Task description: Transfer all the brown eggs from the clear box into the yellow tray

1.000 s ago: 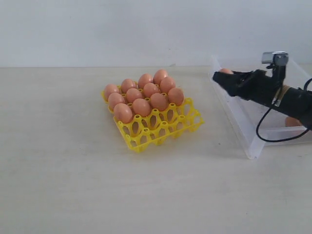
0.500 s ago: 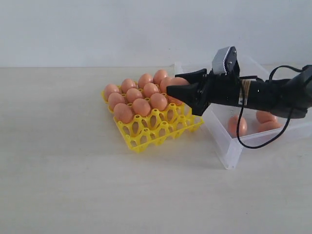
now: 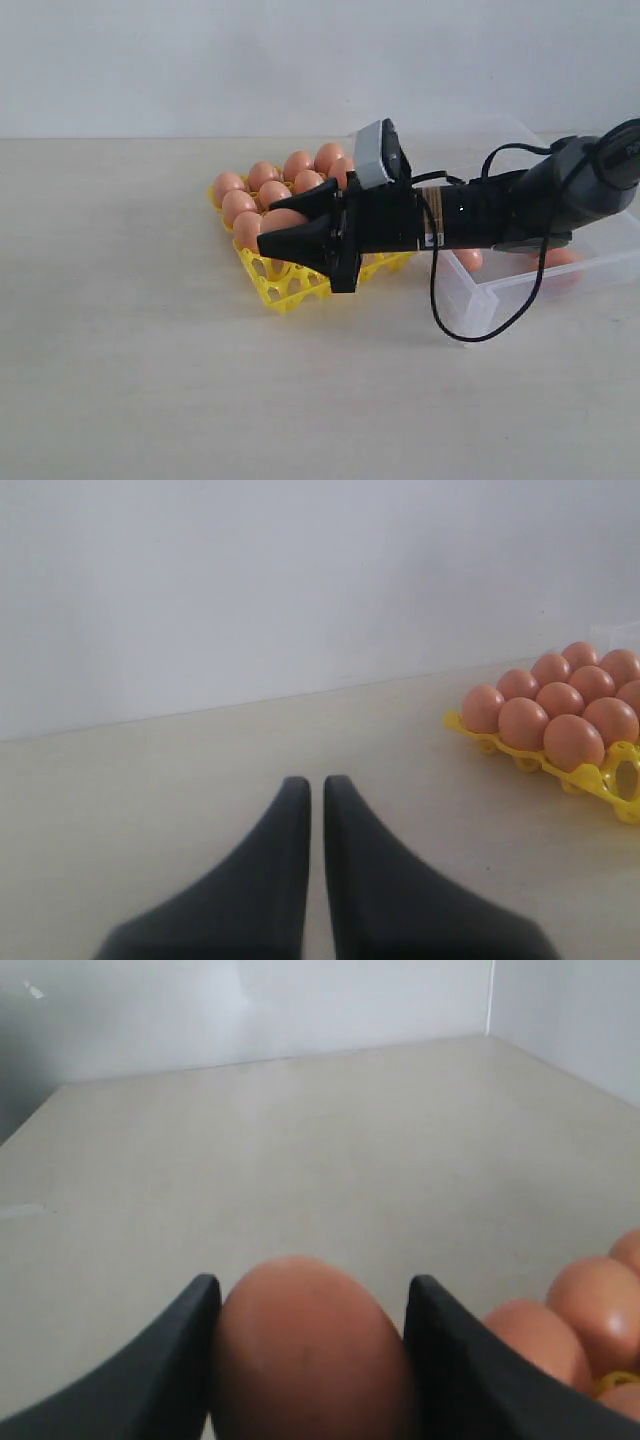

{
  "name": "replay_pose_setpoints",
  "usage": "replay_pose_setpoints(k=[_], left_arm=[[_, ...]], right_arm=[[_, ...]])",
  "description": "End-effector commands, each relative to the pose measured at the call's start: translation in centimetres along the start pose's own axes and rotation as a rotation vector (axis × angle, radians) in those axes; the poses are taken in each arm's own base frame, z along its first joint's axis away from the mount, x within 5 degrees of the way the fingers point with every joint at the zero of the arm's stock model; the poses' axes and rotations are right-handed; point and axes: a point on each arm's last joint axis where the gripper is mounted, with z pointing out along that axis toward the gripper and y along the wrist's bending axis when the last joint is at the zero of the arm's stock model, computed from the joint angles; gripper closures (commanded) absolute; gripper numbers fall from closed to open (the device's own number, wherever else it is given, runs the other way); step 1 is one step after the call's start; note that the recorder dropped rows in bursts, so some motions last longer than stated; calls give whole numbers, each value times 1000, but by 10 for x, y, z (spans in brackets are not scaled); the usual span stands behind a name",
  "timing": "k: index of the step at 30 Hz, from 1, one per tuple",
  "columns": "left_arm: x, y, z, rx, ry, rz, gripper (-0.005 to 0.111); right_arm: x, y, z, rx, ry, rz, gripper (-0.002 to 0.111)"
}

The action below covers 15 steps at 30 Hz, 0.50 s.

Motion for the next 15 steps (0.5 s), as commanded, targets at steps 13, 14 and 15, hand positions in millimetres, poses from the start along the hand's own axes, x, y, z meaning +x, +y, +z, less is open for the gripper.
replay_pose_setpoints(k=[13,14,15], left_arm=[[1,0,0,6,0,-7,103],[1,0,0,6,0,-7,103],[1,0,0,6,0,-7,103]], right_arm=[[7,-9,36,35,117,206,108],[8,-7,38,40,134,201,108],[9,-8,38,55,149,200,108]])
